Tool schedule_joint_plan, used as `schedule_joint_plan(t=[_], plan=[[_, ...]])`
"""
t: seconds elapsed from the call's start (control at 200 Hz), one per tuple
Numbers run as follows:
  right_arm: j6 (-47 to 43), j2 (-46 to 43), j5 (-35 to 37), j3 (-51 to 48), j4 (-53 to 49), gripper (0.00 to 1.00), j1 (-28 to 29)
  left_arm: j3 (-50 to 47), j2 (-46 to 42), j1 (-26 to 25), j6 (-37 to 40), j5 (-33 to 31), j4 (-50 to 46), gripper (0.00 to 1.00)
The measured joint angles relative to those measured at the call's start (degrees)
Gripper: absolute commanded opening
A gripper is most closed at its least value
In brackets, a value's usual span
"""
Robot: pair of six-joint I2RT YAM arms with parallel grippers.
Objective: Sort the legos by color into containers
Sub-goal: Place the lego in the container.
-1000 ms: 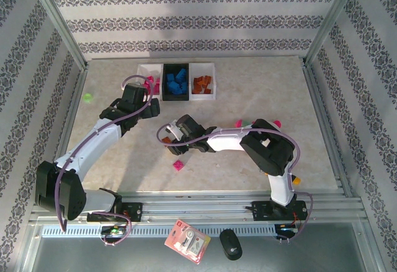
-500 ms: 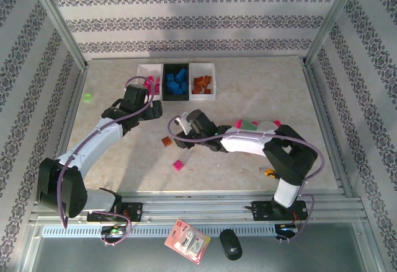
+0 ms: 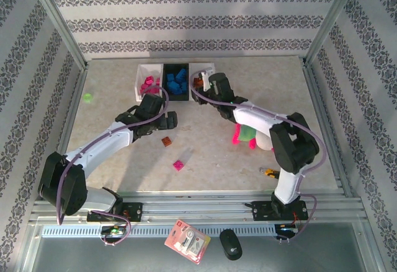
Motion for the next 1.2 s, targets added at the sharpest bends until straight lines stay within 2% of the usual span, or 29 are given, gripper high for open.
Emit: schedule_joint_plan(t=[0.34,0.51,0.635,0.759,0.984,1.199], plan=[[3.3,17.2,2.7,17.1,0.5,0.38,-3.8,-2.4,0.0,-2.5,-3.2,0.0,-0.4,0.99],[5.5,20.1,3.7,19.3,0.0,0.58,-4.4,-3.8,0.0,-3.3,-4.8,0.0,-0.4,0.99],[5.6,19.9,3.7,19.2,0.2,0.67,-4.5,-4.4,0.0,-3.5,-5.9,0.0,-0.7,0.99],[5.8,17.2,3.4,16.2,0.8,0.71,-4.5,-4.4,0.3,-3.6,-6.8,-0.1,-1.1,0.99],[5.8,3.9,0.8,3.5,4.9,0.77,-4.4,-3.9,4.1,-5.9,-9.4,-1.8,-3.3,1.0],[7.0,-6.7,0.3,-8.9,10.0,0.79,-2.8,-2.3,8.3,-8.4,-14.0,-5.1,-4.5,0.88]])
